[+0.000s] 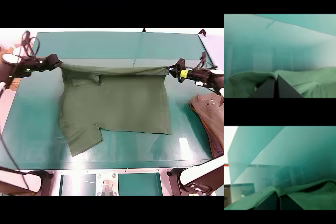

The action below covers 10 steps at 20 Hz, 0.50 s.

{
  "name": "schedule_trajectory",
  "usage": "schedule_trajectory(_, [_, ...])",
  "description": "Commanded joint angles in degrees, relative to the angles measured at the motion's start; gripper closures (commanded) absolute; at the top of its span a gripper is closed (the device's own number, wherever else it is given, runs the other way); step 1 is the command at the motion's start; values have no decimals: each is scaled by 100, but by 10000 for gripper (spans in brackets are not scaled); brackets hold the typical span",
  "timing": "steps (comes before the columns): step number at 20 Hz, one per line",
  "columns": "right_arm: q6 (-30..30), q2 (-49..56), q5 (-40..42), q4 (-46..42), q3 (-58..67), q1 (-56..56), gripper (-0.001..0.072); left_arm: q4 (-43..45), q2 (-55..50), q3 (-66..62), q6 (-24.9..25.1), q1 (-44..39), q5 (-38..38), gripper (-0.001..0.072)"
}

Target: Fold the shirts.

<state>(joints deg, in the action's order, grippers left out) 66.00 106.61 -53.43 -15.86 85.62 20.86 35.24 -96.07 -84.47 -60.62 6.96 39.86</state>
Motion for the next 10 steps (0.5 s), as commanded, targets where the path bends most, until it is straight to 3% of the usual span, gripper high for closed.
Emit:
schedule_trajectory(1, [286,1056,-286,514,1139,68,701,-232,-688,-743,109,-17,-186,683])
schedule_trajectory(4, [435,1137,-782,439,1731,142,701,-127,-691,-1180,-140,74,144,683])
schedule_trajectory(7, [758,1126,-1816,-11,1934,387,702,267,-684,-1379,-586,308,1368,684])
schedule_trajectory(10, [1082,1123,-2861,-1045,1930,518,702,1180,-673,-1386,-1154,433,2699,684])
